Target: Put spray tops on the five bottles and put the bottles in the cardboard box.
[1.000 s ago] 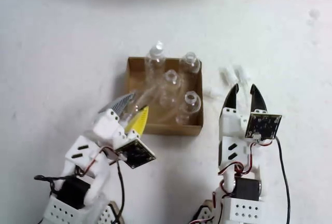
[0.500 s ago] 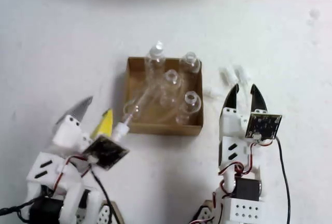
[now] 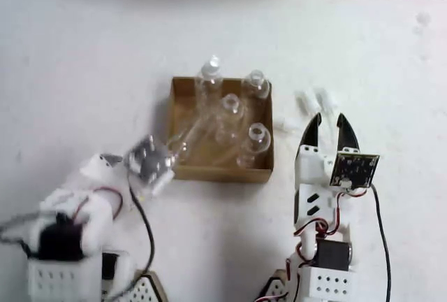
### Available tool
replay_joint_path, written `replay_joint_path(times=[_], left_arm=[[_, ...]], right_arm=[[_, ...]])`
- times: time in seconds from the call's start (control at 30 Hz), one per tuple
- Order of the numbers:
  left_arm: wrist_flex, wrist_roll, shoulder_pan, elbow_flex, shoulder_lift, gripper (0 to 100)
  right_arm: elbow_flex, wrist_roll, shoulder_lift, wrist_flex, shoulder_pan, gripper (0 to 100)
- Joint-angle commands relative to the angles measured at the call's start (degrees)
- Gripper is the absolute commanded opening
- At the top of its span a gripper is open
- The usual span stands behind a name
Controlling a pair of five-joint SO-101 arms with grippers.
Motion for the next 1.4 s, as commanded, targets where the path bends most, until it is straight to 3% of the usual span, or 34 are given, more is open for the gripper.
replay_joint_path(times=[0.0, 0.17, 0.3, 0.53, 0.87, 1.2, 1.37], left_arm=[[7.82, 7.21, 6.29, -16.44, 21.93, 20], [6.51, 13.36, 15.34, -15.65, 23.34, 20], [0.09, 16.88, 12.53, -12.13, 24.48, 22], [-7.74, 16.70, 7.43, -8.00, 32.57, 22], [-10.90, 16.97, 12.00, -1.93, 33.63, 22], [-11.96, 17.05, 12.09, -1.23, 33.71, 22], [-11.78, 17.14, 12.09, -1.49, 33.45, 14]], right_arm=[[0.53, 0.70, 0.13, -0.84, -0.22, 13.0], [0.53, 0.70, 0.13, -0.84, -0.04, 13.0], [0.53, 0.70, 0.13, -0.84, 0.04, 13.0], [0.53, 0.70, 0.13, -0.84, 0.04, 13.0], [0.53, 0.70, 0.13, -0.84, -0.13, 13.0], [0.53, 0.70, 0.13, -0.84, -0.13, 13.0], [0.53, 0.70, 0.13, -0.84, -0.13, 13.0]])
